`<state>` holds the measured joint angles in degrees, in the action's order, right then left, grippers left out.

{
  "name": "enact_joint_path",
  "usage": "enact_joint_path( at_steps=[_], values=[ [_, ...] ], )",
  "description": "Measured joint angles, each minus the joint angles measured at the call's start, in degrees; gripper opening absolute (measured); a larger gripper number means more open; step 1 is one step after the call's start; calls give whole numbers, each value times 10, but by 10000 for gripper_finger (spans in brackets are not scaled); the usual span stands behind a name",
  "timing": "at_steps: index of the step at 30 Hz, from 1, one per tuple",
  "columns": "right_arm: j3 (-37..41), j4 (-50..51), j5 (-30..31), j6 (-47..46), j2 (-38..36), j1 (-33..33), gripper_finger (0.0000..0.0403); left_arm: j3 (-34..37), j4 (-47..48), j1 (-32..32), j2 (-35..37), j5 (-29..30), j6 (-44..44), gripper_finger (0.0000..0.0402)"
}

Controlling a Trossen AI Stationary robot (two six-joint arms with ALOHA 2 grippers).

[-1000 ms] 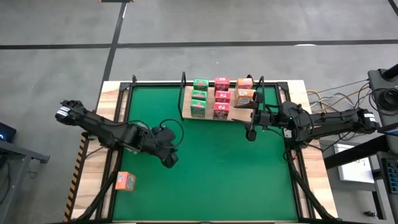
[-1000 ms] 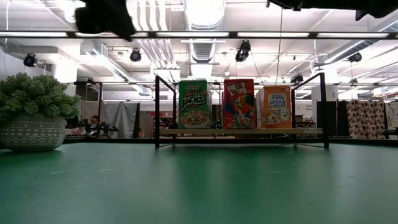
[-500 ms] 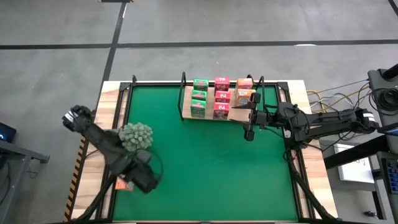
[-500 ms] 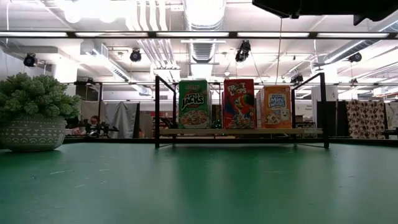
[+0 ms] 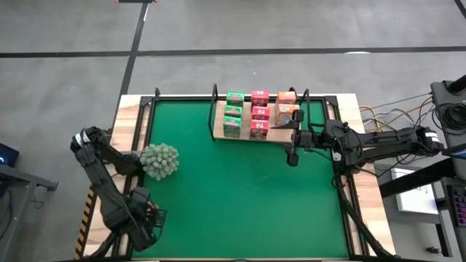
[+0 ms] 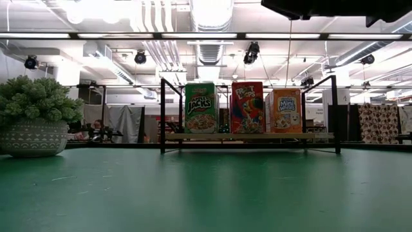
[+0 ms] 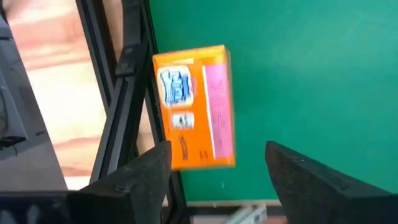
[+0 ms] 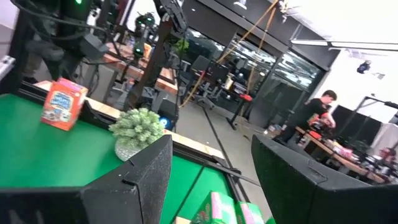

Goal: Stack cereal on shelf
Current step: Put the orange cereal box on the shelf aligned with the other orange cereal boxes

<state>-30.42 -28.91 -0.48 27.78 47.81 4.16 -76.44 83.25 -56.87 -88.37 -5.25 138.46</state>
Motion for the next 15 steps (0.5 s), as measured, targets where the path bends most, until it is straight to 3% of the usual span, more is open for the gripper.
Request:
enact_joint_path(
  at_steps=[5,15],
  values=[
    [4,1,-15,-12,0,0,210,20,9,0,-14,2,-4,259],
    [17,1,-15,-23,0,0,210,31,24,-1,-40,2,-14,257]
  ],
)
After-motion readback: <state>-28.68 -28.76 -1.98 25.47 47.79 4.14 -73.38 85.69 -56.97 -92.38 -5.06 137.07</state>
